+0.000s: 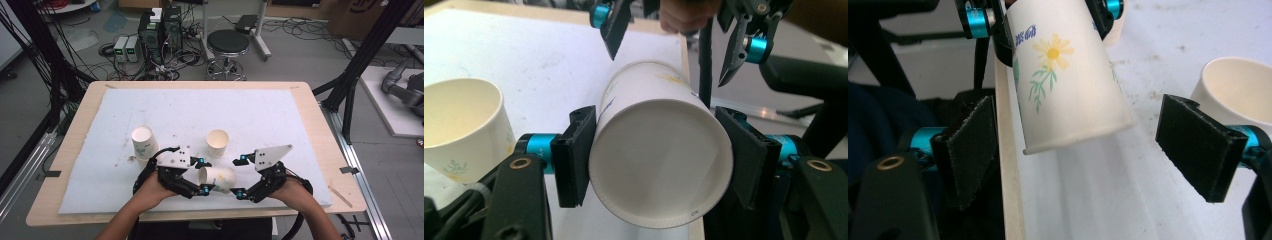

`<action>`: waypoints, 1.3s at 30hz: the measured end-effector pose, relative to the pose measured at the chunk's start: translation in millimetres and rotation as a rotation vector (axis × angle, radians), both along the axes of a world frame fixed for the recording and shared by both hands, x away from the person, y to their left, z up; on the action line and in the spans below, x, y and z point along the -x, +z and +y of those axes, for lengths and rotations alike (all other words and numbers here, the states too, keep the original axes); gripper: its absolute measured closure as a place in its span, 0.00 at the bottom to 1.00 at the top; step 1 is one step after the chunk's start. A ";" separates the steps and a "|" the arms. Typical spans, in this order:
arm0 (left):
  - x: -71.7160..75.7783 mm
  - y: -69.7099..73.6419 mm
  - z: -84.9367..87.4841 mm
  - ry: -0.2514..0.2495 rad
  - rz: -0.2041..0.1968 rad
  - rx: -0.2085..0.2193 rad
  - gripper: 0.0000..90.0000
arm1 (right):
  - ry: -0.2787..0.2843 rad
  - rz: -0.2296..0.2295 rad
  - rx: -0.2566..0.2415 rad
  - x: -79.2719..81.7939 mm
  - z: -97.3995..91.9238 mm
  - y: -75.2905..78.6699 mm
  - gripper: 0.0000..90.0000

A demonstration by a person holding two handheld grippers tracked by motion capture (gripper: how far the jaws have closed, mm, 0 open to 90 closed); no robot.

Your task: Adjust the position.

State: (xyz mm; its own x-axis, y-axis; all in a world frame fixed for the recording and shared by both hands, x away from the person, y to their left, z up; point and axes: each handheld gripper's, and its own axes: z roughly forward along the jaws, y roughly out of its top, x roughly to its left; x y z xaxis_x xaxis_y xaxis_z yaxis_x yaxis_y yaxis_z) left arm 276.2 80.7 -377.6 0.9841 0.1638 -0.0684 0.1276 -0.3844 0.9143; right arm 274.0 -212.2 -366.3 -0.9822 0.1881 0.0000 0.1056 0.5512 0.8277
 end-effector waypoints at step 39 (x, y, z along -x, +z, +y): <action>8.7 -5.5 13.1 -0.046 -0.027 0.223 0.40 | -0.026 0.015 -0.325 10.3 -7.0 -33.6 0.20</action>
